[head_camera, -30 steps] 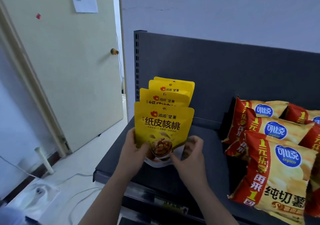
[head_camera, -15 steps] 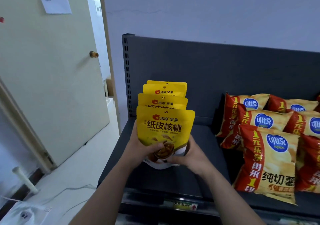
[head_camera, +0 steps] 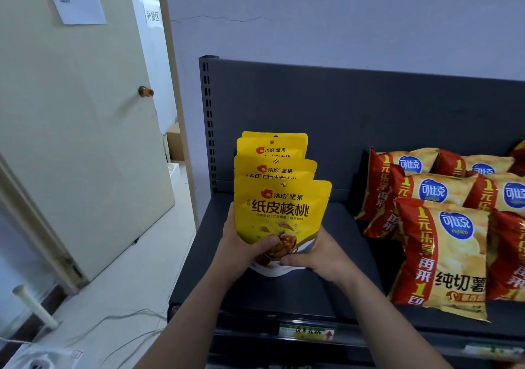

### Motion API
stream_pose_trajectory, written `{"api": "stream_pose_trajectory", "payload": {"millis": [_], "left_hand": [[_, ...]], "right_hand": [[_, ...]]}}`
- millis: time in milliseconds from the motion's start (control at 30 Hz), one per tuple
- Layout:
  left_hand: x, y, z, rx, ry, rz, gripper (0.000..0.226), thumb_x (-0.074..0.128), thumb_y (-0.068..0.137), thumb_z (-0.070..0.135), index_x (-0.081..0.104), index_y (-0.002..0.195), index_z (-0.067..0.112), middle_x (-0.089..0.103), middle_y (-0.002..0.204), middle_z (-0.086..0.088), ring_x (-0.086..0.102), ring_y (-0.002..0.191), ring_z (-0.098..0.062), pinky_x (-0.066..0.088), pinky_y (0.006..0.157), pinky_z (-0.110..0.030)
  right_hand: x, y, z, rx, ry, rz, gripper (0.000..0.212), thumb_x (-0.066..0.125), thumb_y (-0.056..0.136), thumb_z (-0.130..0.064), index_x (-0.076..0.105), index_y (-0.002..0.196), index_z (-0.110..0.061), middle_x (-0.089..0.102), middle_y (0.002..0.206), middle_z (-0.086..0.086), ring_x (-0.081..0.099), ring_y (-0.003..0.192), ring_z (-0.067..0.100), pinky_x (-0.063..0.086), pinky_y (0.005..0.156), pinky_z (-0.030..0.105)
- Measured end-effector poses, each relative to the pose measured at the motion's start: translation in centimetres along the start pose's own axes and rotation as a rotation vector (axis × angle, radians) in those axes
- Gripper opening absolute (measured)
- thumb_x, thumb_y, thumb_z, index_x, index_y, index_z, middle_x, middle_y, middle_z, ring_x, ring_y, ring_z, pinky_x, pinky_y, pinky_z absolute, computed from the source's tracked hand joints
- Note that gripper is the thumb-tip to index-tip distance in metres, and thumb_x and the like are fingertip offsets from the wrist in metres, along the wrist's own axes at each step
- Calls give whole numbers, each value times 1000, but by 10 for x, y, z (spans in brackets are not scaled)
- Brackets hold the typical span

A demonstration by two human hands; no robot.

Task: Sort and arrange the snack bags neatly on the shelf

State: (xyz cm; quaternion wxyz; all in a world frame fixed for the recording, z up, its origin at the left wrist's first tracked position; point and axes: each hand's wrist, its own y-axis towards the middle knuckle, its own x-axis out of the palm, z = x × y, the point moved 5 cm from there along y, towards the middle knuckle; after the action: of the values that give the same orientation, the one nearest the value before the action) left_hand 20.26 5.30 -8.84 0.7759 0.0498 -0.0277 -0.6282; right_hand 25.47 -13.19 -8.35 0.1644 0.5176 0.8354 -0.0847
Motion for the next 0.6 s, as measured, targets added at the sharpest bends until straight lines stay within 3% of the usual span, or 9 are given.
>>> {"api": "stream_pose_trajectory", "payload": {"millis": [167, 267, 367, 433, 500, 600], "left_hand": [[0, -3, 4, 1, -14, -8, 97, 89, 52, 44, 40, 136, 32, 64, 124, 7, 65, 109, -12, 56, 77, -23], [-5, -2, 1, -22, 35, 14, 115, 90, 48, 58, 30, 144, 36, 56, 134, 6, 59, 118, -17, 54, 92, -39], [-10, -7, 5, -31, 136, 92, 125, 87, 44, 69, 17, 146, 48, 39, 149, 5, 46, 132, -22, 45, 103, -54], [-9, -18, 21, 41, 222, 197, 129, 81, 45, 74, 12, 150, 42, 29, 153, 7, 37, 138, -20, 42, 106, -54], [-3, -31, 45, 177, 314, 308, 124, 82, 52, 66, 13, 151, 35, 25, 153, 6, 29, 141, -19, 40, 107, -54], [19, -47, 78, 379, 419, 378, 115, 87, 63, 44, 17, 152, 23, 22, 153, -2, 22, 143, -19, 35, 112, -48]], "right_hand": [[1, -2, 0, 9, -25, 2, 84, 93, 54, -15, 50, 126, -23, 67, 117, -7, 63, 109, 8, 55, 85, 25], [-1, -7, -2, 14, -12, 24, 92, 93, 49, -29, 48, 129, -30, 65, 120, -9, 61, 114, 10, 54, 94, 35], [-5, -18, -8, 8, -22, 32, 100, 92, 52, -30, 42, 137, -34, 61, 126, -15, 56, 119, 7, 50, 101, 41], [-10, -28, -12, 7, -43, 66, 110, 93, 53, -35, 33, 145, -34, 53, 137, -18, 49, 128, 4, 43, 107, 41], [-18, -43, -22, 11, -99, 132, 118, 91, 57, -43, 21, 151, -34, 33, 150, -25, 33, 137, -2, 33, 114, 32], [-39, -71, -35, -24, -239, 278, 106, 84, 69, -42, 19, 152, -36, 26, 146, -28, 24, 135, -7, 27, 109, 20]]}}
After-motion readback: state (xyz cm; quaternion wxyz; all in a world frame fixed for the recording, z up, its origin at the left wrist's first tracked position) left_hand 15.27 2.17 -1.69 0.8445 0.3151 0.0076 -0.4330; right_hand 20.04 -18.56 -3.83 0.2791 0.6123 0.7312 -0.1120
